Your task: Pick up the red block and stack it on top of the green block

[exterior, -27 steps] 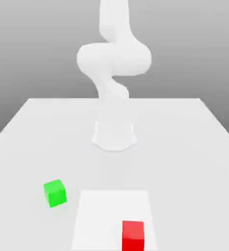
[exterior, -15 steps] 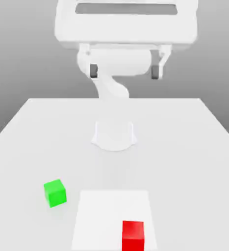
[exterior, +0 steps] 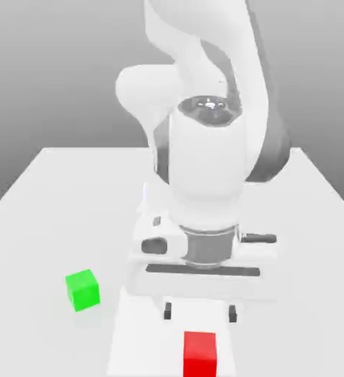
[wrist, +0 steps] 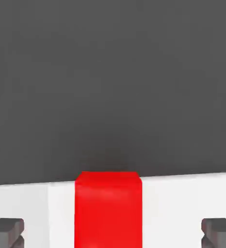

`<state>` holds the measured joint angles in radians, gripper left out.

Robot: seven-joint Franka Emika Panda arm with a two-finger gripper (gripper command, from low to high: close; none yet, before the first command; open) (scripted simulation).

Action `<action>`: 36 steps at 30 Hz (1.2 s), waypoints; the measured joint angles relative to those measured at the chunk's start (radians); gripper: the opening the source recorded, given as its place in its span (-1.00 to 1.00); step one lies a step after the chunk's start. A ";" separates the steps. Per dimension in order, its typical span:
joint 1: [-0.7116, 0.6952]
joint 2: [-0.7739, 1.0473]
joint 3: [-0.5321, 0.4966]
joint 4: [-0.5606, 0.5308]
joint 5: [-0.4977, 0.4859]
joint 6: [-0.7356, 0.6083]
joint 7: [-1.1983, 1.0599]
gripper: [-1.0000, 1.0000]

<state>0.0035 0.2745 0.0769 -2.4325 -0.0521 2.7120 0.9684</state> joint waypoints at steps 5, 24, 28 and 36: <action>0.016 0.128 -0.019 0.018 -0.019 0.104 0.015 -1.00; -0.261 -0.322 -0.187 -0.283 -0.019 -0.043 0.015 -1.00; -0.323 -0.392 -0.243 -0.386 0.002 -0.009 0.001 -1.00; -0.333 -0.206 -0.224 -0.390 0.096 0.178 -0.065 1.00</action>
